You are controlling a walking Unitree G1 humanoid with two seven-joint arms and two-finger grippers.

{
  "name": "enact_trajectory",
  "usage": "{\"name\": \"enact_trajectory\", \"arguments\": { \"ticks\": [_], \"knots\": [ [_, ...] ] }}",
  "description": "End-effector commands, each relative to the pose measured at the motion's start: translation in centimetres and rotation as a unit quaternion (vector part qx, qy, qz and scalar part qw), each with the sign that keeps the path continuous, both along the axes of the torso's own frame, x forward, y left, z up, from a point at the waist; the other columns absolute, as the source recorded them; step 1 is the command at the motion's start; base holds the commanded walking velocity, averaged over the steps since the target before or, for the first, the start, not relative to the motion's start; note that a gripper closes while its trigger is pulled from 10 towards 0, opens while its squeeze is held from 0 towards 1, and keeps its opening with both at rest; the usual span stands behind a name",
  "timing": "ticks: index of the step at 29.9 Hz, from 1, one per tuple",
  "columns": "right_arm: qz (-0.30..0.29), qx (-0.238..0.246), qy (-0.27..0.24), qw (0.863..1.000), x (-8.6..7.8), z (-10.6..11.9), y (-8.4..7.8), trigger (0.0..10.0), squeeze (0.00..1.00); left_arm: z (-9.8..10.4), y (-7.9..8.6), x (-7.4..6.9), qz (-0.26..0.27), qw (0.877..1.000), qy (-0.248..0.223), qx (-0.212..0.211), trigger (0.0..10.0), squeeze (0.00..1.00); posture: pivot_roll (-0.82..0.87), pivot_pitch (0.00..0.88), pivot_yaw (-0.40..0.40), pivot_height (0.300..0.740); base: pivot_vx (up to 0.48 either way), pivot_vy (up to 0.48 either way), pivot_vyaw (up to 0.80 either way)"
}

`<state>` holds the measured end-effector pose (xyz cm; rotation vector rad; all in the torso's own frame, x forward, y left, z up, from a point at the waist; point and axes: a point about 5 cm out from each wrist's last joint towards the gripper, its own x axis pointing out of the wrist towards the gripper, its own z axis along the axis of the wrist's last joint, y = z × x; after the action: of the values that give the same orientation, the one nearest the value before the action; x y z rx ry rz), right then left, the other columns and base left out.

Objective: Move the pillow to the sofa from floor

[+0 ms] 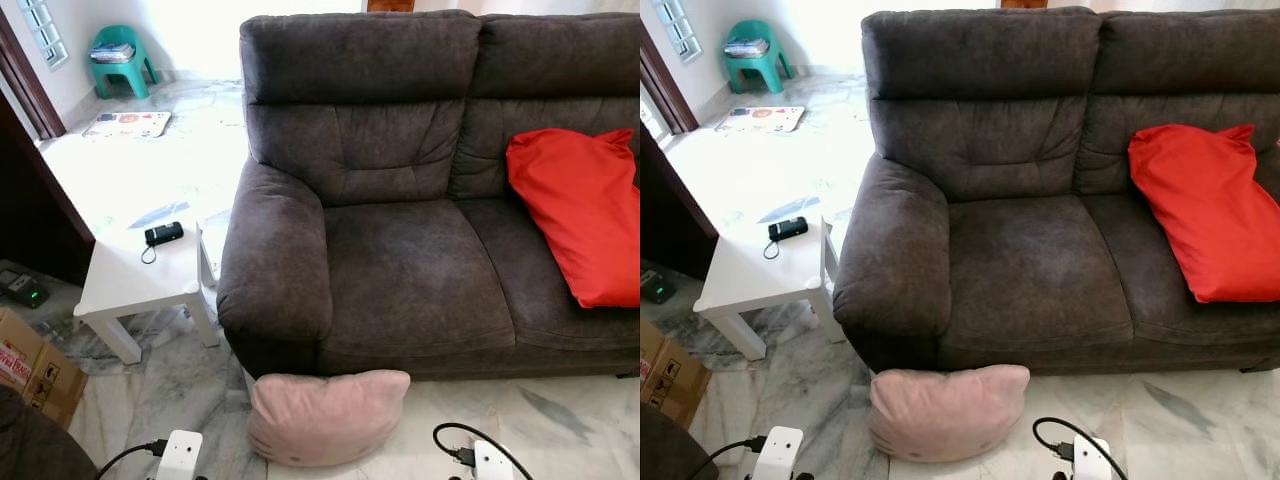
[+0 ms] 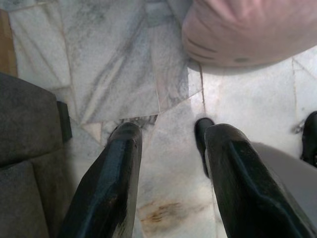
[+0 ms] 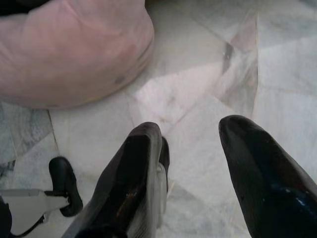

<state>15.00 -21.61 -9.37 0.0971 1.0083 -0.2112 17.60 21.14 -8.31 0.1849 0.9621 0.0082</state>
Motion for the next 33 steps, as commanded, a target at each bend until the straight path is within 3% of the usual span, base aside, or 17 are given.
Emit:
{"name": "enact_trajectory", "arguments": {
  "ticks": [1, 9, 15, 24, 31, 32, 33],
  "knots": [
    [-0.004, 0.002, -0.004, 1.0, 0.2, 0.1, -0.1, 10.0, 0.0, -0.1, 0.3, -0.3, 0.007, 1.0, 0.005, 0.003, 10.0, 0.0, 0.12, 0.0, 0.013, 0.74, 0.322, 0.0, 0.0],
    [-0.003, 0.002, -0.004, 1.0, 0.4, 0.2, -0.2, 10.0, 0.0, -0.4, 2.0, -1.9, 0.021, 1.0, 0.017, 0.009, 10.0, 0.0, 0.12, 0.0, 0.011, 0.74, 0.323, 0.0, 0.0],
    [-0.004, 0.001, -0.005, 1.0, 0.5, 0.2, -0.2, 10.0, 0.0, -0.5, 4.2, -4.1, 0.034, 0.999, 0.034, 0.019, 10.0, 0.0, 0.12, 0.0, 0.009, 0.74, 0.321, 0.0, 0.0],
    [-0.002, 0.001, -0.007, 1.0, 0.5, 0.3, -0.2, 10.0, 0.0, -0.5, 3.9, -3.8, 0.023, 0.999, 0.032, 0.025, 10.0, 0.0, 0.12, 0.0, 0.009, 0.74, 0.236, 0.0, 0.0],
    [0.01, -0.008, -0.042, 0.999, 1.4, 0.8, -0.3, 10.0, 0.0, 0.6, 4.9, -2.1, 0.063, 0.997, -0.037, 0.039, 10.0, 0.0, 0.12, 0.0, 0.0, 0.74, 0.0, 0.0, 0.0],
    [0.007, -0.008, -0.055, 0.998, 1.8, 1.0, -0.4, 10.0, 0.0, 1.3, 4.9, -0.8, 0.069, 0.994, -0.068, 0.04, 10.0, 0.0, 0.12, 0.0, 0.0, 0.74, 0.0, 0.0, 0.0],
    [0.005, -0.011, -0.076, 0.997, 2.5, 1.4, -0.5, 10.0, 0.0, 2.6, 4.3, 1.8, 0.065, 0.989, -0.127, 0.039, 10.0, 0.0, 0.12, 0.0, -0.001, 0.74, 0.0, 0.0, 0.0]
  ]
}}
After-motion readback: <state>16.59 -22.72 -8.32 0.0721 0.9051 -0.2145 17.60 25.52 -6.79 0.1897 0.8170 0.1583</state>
